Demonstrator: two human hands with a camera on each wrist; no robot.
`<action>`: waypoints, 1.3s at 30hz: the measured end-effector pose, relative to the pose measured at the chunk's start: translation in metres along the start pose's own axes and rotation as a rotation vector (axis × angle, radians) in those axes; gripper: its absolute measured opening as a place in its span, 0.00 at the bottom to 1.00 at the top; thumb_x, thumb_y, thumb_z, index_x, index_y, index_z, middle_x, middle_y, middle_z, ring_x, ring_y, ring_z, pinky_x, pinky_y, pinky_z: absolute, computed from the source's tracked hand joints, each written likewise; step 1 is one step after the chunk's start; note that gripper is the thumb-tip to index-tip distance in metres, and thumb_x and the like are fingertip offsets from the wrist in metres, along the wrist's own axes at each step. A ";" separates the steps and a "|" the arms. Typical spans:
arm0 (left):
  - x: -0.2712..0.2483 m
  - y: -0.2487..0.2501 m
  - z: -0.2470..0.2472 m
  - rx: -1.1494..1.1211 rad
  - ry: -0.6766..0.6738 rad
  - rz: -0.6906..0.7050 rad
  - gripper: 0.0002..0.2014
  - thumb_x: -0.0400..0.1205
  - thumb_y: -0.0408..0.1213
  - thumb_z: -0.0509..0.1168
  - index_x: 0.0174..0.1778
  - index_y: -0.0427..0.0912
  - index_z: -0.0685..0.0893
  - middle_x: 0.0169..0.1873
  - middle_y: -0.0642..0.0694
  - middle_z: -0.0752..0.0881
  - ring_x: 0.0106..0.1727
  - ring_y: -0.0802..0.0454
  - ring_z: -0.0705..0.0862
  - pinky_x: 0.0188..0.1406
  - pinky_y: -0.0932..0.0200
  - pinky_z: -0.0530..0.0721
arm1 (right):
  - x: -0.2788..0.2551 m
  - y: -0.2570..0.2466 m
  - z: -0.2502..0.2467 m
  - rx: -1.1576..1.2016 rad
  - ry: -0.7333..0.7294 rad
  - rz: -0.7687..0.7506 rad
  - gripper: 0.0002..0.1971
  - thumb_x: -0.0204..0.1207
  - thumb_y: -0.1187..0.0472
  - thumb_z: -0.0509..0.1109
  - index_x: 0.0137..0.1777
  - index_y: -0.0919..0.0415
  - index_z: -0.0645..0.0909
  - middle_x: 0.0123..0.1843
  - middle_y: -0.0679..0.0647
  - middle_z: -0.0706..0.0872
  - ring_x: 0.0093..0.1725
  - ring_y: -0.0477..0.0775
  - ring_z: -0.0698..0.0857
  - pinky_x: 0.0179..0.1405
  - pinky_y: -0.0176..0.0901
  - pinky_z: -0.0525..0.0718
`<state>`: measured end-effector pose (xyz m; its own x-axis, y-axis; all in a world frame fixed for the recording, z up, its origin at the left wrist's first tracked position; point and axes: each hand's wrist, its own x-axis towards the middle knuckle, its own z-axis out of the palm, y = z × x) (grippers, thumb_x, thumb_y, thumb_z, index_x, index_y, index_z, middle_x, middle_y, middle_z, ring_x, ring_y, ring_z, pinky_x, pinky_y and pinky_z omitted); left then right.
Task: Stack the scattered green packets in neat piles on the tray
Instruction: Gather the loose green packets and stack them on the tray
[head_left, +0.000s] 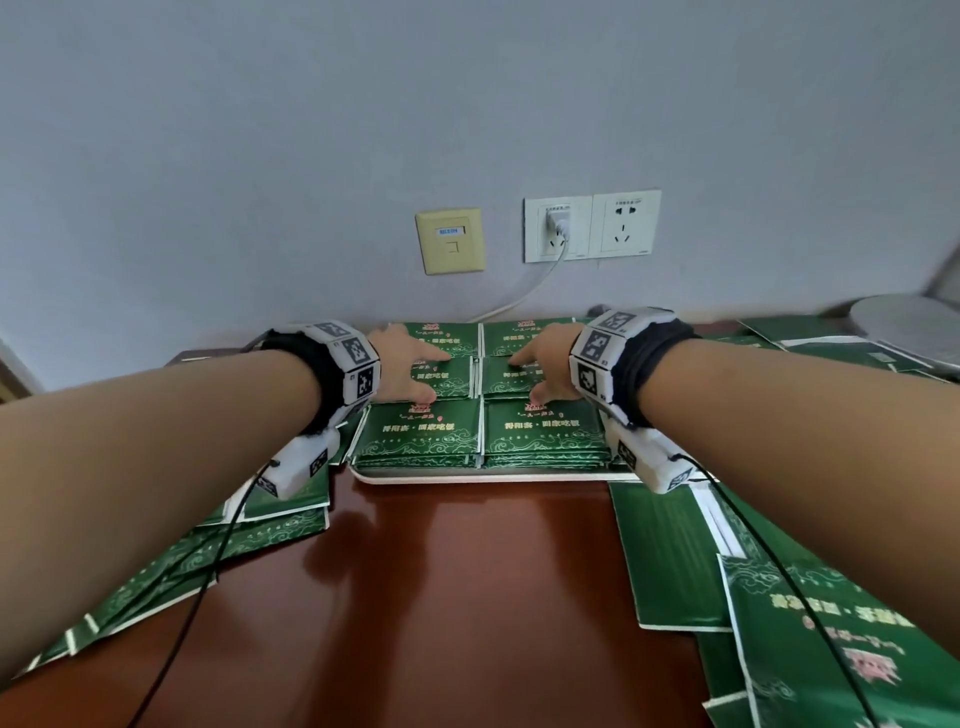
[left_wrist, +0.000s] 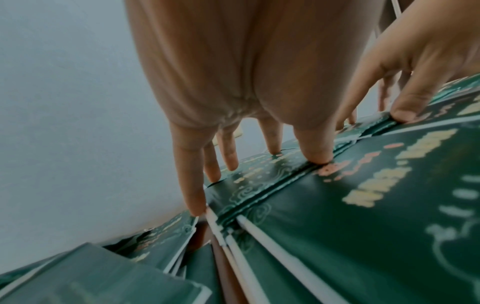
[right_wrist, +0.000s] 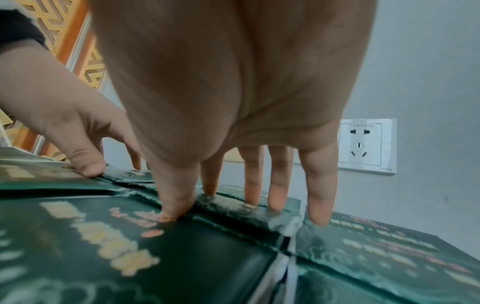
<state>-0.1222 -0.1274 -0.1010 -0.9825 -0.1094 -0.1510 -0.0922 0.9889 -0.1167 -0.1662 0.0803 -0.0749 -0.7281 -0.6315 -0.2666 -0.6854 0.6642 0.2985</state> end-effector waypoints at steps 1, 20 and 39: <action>0.000 0.001 0.000 0.001 -0.001 0.007 0.33 0.79 0.57 0.66 0.80 0.64 0.63 0.66 0.38 0.72 0.59 0.40 0.79 0.59 0.54 0.77 | -0.001 0.000 0.000 -0.008 -0.001 0.003 0.30 0.83 0.48 0.62 0.83 0.49 0.58 0.77 0.54 0.73 0.71 0.57 0.76 0.64 0.48 0.77; -0.175 -0.059 -0.004 0.079 -0.030 -0.140 0.29 0.82 0.47 0.65 0.80 0.55 0.66 0.68 0.40 0.77 0.70 0.42 0.75 0.69 0.55 0.72 | -0.063 -0.113 -0.034 -0.049 0.106 -0.205 0.31 0.80 0.51 0.68 0.82 0.53 0.63 0.76 0.55 0.73 0.73 0.59 0.75 0.65 0.47 0.76; -0.274 -0.081 0.073 -0.075 -0.157 -0.171 0.24 0.82 0.45 0.64 0.75 0.60 0.73 0.56 0.42 0.70 0.64 0.41 0.72 0.63 0.54 0.72 | -0.061 -0.241 -0.024 -0.238 0.045 -0.226 0.26 0.85 0.47 0.55 0.82 0.46 0.59 0.73 0.60 0.70 0.72 0.63 0.71 0.68 0.54 0.73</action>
<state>0.1659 -0.1852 -0.1220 -0.9149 -0.2848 -0.2862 -0.2728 0.9586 -0.0819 0.0432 -0.0505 -0.1090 -0.5531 -0.7728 -0.3112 -0.8038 0.3967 0.4434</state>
